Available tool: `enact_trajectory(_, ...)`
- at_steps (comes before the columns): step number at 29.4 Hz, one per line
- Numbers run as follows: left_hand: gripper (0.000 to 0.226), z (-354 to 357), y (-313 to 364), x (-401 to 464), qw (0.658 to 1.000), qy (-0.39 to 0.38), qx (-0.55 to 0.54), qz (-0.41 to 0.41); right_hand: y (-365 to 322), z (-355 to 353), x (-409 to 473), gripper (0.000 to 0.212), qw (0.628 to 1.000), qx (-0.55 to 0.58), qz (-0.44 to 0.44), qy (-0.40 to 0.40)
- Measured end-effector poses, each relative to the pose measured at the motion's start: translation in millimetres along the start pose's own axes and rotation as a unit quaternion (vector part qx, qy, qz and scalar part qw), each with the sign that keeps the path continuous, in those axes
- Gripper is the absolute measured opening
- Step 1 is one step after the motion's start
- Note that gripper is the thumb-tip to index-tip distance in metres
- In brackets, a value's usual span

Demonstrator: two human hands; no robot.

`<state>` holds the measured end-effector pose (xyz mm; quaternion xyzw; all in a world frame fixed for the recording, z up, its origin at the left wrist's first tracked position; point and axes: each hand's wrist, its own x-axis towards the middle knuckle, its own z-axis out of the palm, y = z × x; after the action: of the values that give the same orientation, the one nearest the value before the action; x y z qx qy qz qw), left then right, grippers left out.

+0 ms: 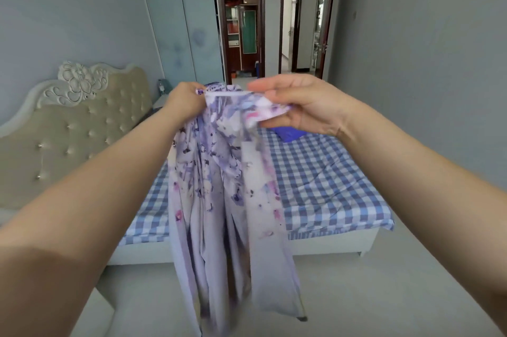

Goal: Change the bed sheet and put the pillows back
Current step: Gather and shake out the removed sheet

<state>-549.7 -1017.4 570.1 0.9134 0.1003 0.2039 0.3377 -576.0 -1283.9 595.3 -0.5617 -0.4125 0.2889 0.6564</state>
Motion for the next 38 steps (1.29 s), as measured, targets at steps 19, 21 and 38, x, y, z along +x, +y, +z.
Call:
enact_trajectory(19,0.010,28,52,-49,0.936,-0.228,-0.254,0.080,-1,20,-6,0.017,0.759,-0.622,-0.109,0.159)
enact_trajectory(21,0.008,27,56,-54,0.916,-0.282,-0.266,0.105,0,10,-9,0.014,0.847,-0.515,-0.054,0.121)
enact_trajectory(38,0.052,83,65,-87,0.895,0.088,-0.424,-0.107,62,28,-11,0.024,0.946,-0.134,0.060,0.290)
